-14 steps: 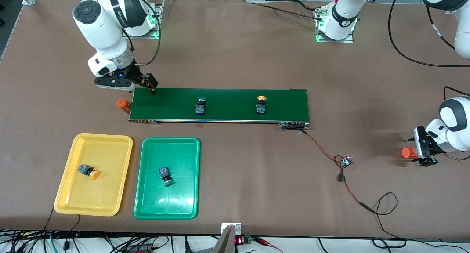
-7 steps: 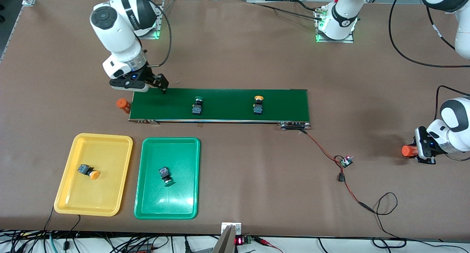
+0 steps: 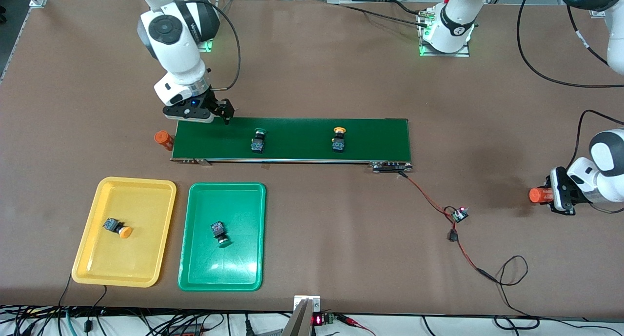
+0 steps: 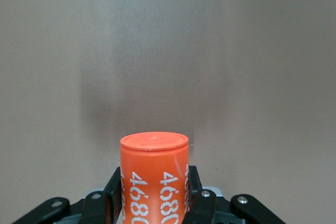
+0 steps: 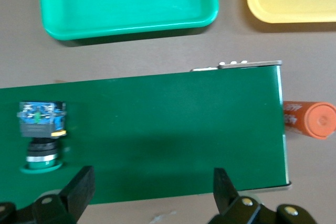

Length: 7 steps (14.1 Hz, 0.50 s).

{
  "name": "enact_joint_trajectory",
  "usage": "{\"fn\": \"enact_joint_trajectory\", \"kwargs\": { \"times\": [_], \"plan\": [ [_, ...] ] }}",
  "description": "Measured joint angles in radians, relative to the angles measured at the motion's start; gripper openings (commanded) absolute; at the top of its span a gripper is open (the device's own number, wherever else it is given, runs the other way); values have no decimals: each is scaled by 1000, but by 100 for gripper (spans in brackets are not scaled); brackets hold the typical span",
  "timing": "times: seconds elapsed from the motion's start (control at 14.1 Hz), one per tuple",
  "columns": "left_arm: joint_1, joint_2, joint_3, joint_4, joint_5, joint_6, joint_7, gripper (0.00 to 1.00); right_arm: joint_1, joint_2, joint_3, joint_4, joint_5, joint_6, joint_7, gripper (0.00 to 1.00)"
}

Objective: Sort buttons by color to trays
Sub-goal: 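Carry the orange cylinder over the belt end with the left gripper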

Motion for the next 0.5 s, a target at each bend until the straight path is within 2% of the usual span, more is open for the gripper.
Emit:
{"fn": "enact_joint_trajectory", "kwargs": {
  "times": [0.14, 0.5],
  "plan": [
    [-2, -39, -19, -20, 0, -31, -9, 0, 0, 18, 5, 11, -51, -20, 16, 100],
    [-28, -140, -103, -146, 0, -67, -14, 0, 0, 26, 5, 58, -61, -77, 13, 100]
  ]
}}
